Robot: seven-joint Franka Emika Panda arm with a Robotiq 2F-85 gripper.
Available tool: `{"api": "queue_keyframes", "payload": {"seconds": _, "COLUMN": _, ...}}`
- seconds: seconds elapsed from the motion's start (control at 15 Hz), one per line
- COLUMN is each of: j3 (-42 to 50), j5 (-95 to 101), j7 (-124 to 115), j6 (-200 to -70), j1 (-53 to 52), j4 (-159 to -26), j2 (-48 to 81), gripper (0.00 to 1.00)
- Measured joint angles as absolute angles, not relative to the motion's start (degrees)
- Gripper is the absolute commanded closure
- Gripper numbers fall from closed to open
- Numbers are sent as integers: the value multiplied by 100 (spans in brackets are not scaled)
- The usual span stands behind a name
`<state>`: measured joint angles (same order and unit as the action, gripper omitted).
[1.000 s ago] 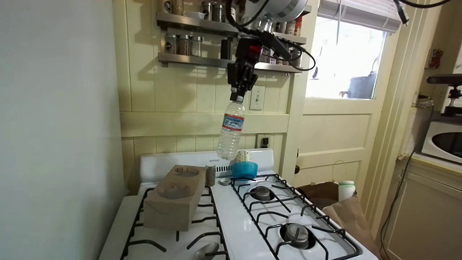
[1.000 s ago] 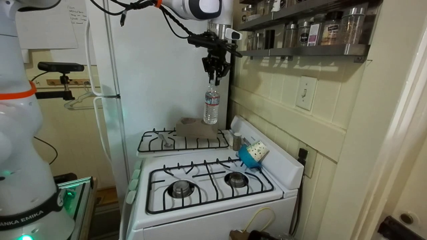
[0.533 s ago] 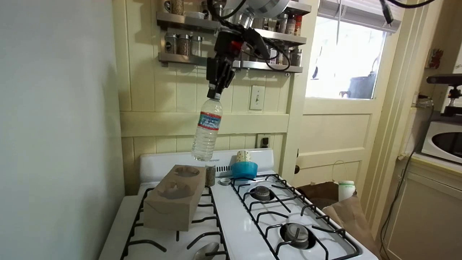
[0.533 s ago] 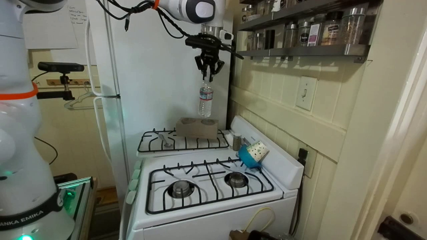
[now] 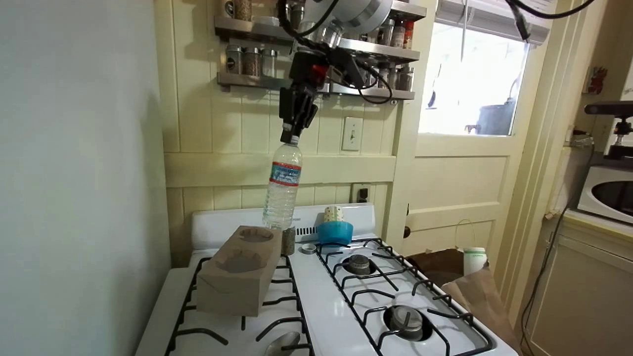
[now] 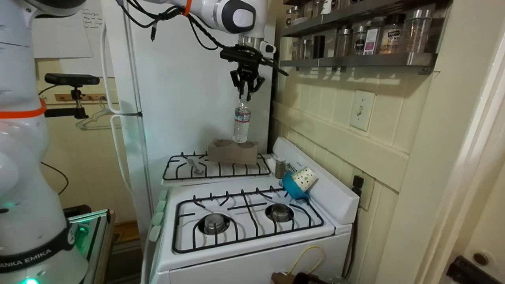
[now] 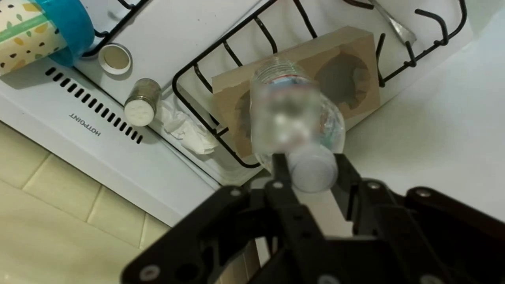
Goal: Put the water bottle in the box on the left
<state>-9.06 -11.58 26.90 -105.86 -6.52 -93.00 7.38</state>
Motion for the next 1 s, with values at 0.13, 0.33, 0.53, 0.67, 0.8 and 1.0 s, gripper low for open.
{"api": "queue_keyframes", "payload": {"seconds": 0.13, "j3": -962, "j5": -1119, "j7": 2690, "j6": -10685, "j1": -705, "j4": -9286, "j2": 895, "gripper": 92}}
{"api": "queue_keyframes", "payload": {"seconds": 0.33, "j3": -1021, "j5": -962, "j7": 2689, "j6": -10891, "j1": -776, "j4": -9240, "j2": 1099, "gripper": 92}}
{"api": "queue_keyframes", "payload": {"seconds": 0.53, "j3": -1028, "j5": -813, "j7": 2689, "j6": -11060, "j1": -810, "j4": -9129, "j2": 1205, "gripper": 92}}
{"api": "queue_keyframes", "payload": {"seconds": 0.67, "j3": -1033, "j5": -755, "j7": 2688, "j6": -11130, "j1": -811, "j4": -9052, "j2": 1227, "gripper": 92}}
{"api": "queue_keyframes", "payload": {"seconds": 0.8, "j3": -1039, "j5": -755, "j7": 2689, "j6": -11131, "j1": -811, "j4": -8980, "j2": 1255, "gripper": 92}}
{"api": "queue_keyframes", "payload": {"seconds": 1.0, "j3": -1082, "j5": -764, "j7": 2689, "j6": -11131, "j1": -811, "j4": -8887, "j2": 1362, "gripper": 92}}
